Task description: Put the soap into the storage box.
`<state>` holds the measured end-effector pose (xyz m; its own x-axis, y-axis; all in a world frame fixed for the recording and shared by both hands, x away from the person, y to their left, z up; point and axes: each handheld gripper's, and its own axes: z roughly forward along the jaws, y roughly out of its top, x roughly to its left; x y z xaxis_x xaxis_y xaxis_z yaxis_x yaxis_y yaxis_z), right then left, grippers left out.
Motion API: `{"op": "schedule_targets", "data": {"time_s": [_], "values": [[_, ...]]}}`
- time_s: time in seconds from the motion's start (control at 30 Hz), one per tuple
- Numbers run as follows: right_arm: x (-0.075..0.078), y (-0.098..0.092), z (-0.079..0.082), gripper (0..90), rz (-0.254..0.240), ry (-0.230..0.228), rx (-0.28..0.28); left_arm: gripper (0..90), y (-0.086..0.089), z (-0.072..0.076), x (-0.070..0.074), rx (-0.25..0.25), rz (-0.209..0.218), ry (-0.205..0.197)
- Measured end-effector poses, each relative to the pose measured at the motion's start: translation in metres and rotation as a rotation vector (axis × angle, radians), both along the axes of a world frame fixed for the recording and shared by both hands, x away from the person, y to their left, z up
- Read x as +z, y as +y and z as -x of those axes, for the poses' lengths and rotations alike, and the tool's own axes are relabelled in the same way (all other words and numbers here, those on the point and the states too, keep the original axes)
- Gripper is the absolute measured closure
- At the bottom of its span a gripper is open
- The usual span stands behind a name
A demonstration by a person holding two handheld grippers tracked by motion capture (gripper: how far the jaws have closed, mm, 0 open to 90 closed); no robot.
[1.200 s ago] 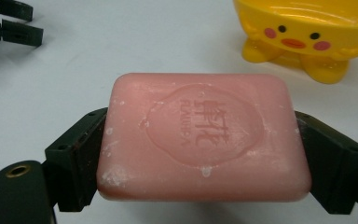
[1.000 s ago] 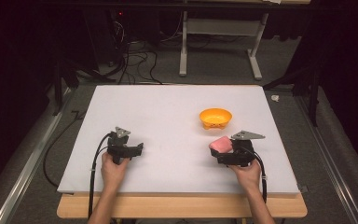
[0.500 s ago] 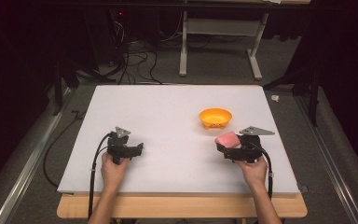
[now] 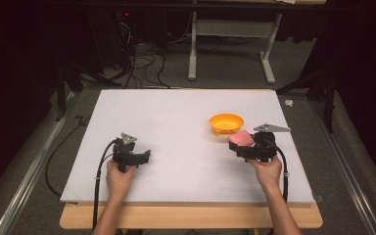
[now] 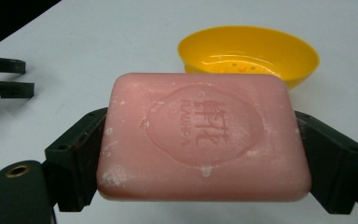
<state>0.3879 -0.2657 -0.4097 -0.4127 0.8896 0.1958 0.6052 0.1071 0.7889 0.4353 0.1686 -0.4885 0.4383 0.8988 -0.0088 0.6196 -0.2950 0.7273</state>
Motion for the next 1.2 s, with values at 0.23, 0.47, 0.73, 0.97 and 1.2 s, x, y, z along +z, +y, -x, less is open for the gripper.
{"op": "schedule_targets", "data": {"time_s": [0.23, 0.47, 0.73, 0.97, 1.2], "values": [[0.005, 0.003, -0.01, 13.8, -0.001, 0.011, -0.022, 15.5, 0.0, 0.0, 0.0, 0.0, 0.002, -0.001], [0.012, 0.004, -0.022, 13.7, -0.005, 0.023, -0.017, 15.6, 0.0, 0.0, 0.0, 0.0, 0.0, 0.0], [0.018, 0.006, -0.04, 13.8, -0.004, 0.042, -0.023, 15.6, 0.0, 0.0, 0.0, 0.0, 0.002, -0.001], [0.017, 0.007, -0.053, 13.8, 0.006, 0.069, -0.038, 15.9, 0.0, 0.0, 0.0, -0.002, 0.001, 0.0], [0.019, 0.012, -0.064, 13.8, 0.028, 0.082, -0.049, 15.9, 0.0, 0.0, 0.0, -0.003, 0.001, 0.0]]}}
